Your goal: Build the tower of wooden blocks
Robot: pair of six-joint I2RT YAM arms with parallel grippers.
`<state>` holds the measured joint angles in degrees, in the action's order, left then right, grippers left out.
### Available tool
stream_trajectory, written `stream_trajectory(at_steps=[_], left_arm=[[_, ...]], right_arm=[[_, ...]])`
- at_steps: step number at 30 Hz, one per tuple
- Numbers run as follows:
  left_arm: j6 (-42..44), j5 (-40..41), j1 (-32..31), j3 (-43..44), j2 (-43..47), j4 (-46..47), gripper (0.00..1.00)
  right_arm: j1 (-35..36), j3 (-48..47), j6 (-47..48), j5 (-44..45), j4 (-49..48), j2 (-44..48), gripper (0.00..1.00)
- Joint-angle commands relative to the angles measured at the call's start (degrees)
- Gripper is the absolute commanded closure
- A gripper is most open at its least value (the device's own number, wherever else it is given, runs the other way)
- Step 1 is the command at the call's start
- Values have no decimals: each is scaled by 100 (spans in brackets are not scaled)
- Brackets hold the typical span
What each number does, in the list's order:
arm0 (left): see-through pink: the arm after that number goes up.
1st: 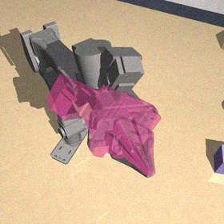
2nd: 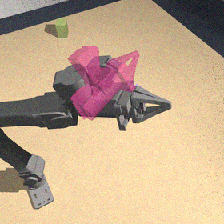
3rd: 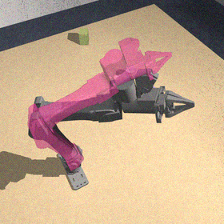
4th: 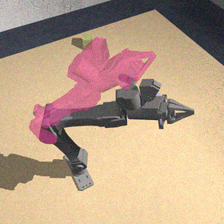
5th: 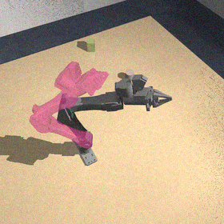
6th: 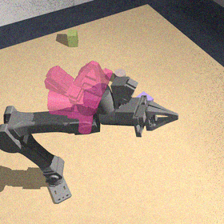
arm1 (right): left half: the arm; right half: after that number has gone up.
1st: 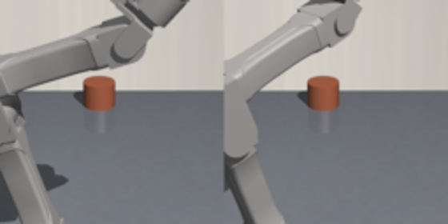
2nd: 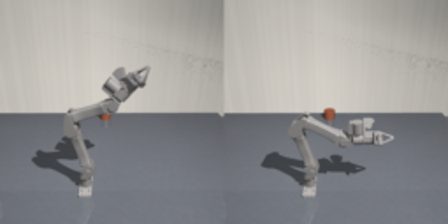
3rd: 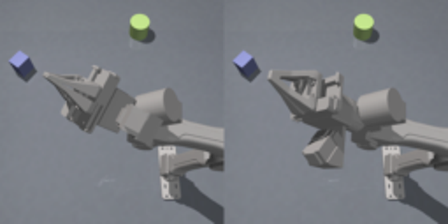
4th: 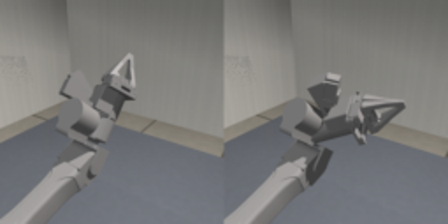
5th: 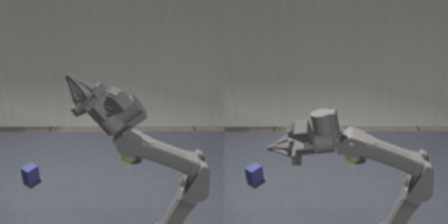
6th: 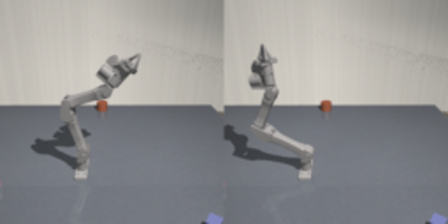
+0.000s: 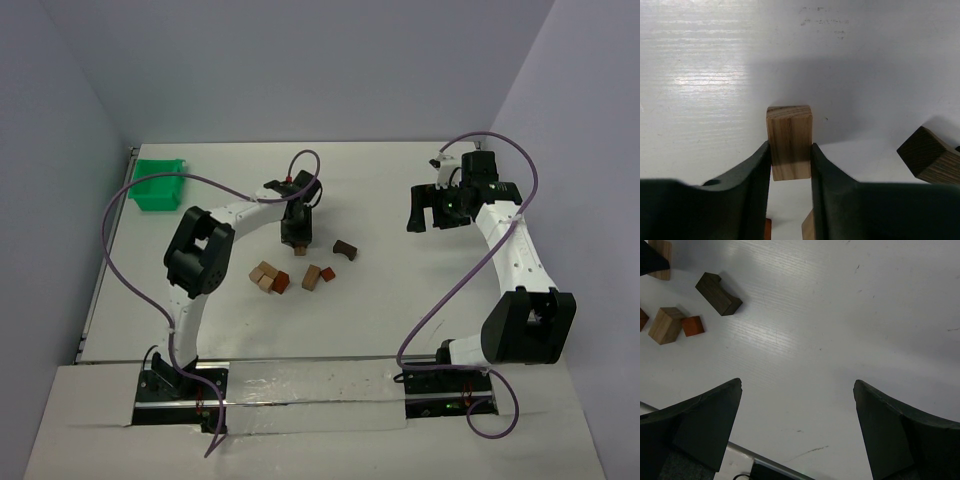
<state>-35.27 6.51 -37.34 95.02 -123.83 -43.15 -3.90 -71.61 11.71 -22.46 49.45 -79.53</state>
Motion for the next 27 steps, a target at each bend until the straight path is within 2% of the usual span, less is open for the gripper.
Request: stream_trajectory(at_steps=[1,2,3,6,12,18,22,27], left_arm=[[-59,67,-1,-173,-184,107,29],[-59,80,-1,-205,-161,111,19],[-52,104,-1,-230,-144,110,13],[-28,182,2,-266,-89,105,8],[256,446,17,-290,560,21,7],[1232,665,131,-1897,2843,444,6],[1890,632,131,-3096,3816,536,6],[2186,559,117,-3759,4412,418,4]], right_arm=[[-41,-77,83,31,74,27,0],[-41,-68,79,31,74,31,0],[-44,-60,73,28,70,34,0],[-49,-65,68,22,63,42,0],[-41,-108,78,21,57,70,0],[-41,-143,121,-78,73,32,0],[-41,-168,120,-179,74,-71,0],[-41,-223,129,-232,100,-155,0]])
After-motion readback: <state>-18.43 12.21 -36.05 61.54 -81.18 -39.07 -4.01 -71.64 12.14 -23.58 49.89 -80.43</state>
